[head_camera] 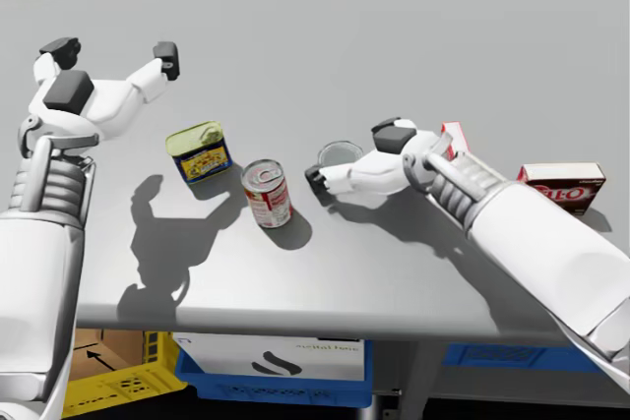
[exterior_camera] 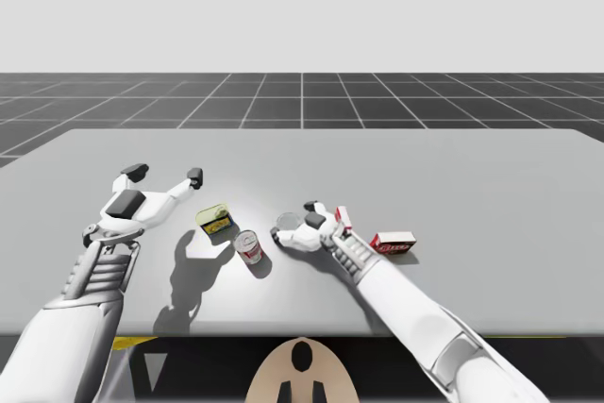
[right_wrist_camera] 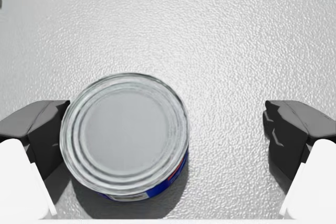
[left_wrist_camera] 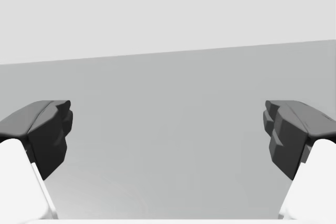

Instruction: Lift the tuna fish can off the table.

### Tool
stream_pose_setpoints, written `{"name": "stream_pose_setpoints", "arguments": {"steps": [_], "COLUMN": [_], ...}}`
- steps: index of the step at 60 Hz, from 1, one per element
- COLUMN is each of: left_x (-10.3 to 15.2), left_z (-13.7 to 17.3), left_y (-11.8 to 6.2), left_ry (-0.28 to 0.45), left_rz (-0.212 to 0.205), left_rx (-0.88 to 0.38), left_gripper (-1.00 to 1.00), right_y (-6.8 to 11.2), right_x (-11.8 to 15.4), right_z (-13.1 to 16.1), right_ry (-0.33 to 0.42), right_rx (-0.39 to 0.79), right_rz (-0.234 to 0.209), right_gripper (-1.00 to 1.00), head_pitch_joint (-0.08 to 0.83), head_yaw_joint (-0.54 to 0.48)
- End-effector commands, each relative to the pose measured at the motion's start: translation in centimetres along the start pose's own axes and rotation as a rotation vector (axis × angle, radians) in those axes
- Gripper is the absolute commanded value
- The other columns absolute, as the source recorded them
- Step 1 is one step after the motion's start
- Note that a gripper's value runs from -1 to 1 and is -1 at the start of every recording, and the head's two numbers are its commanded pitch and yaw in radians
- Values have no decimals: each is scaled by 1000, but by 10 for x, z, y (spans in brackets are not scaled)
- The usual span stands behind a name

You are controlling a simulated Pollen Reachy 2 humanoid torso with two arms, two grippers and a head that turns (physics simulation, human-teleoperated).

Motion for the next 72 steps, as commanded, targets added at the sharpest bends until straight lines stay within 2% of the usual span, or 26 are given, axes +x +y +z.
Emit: {"name": "stream_pose_setpoints", "arguments": {"steps": [1, 9, 17, 18, 21, 22, 24, 25, 26, 29, 43, 56, 72], "left_x": [-1, -1, -1, -1, -1, -1, -1, -1, -1, 0, -1, 0, -2], "left_z": [0, 0, 0, 0, 0, 0, 0, 0, 0, 0, 0, 1, 1], "left_y": [-1, -2, -2, -2, -2, -2, -2, -2, -2, -3, -3, -3, -4], "left_ry": [2, 4, 5, 5, 4, 5, 5, 5, 5, 4, 4, 3, 7], "left_rz": [-3, -4, -4, -4, -5, -5, -5, -5, -5, -5, -6, -6, -7], "left_rx": [-1, -1, -1, -2, -2, -2, -2, -2, -2, -2, -2, -4, -5], "left_gripper": [-1000, -1000, -1000, -1000, -1000, -1000, -1000, -1000, -1000, -1000, -1000, -1000, -1000], "right_y": [102, 105, 108, 109, 109, 109, 109, 109, 109, 109, 111, 111, 111], "right_x": [14, 12, 8, 8, 7, 7, 6, 6, 6, 5, 2, 0, 8], "right_z": [-50, -53, -54, -55, -55, -55, -55, -54, -54, -53, -52, -52, -46], "right_ry": [-67, -66, -50, -52, -53, -52, -53, -57, -57, -55, -48, -44, -69], "right_rx": [249, 267, 312, 311, 306, 303, 301, 292, 287, 295, 296, 298, 302], "right_rz": [-124, -119, -132, -131, -130, -133, -131, -125, -122, -129, -116, -118, -119], "right_gripper": [-1000, -1000, -1000, -924, -586, 15, 353, 678, 921, 1000, 1000, 1000, 1000], "head_pitch_joint": [717, 716, 716, 716, 716, 716, 716, 717, 716, 717, 696, 499, 354], "head_yaw_joint": [116, 118, 119, 119, 119, 118, 118, 118, 118, 117, 116, 113, 111]}}
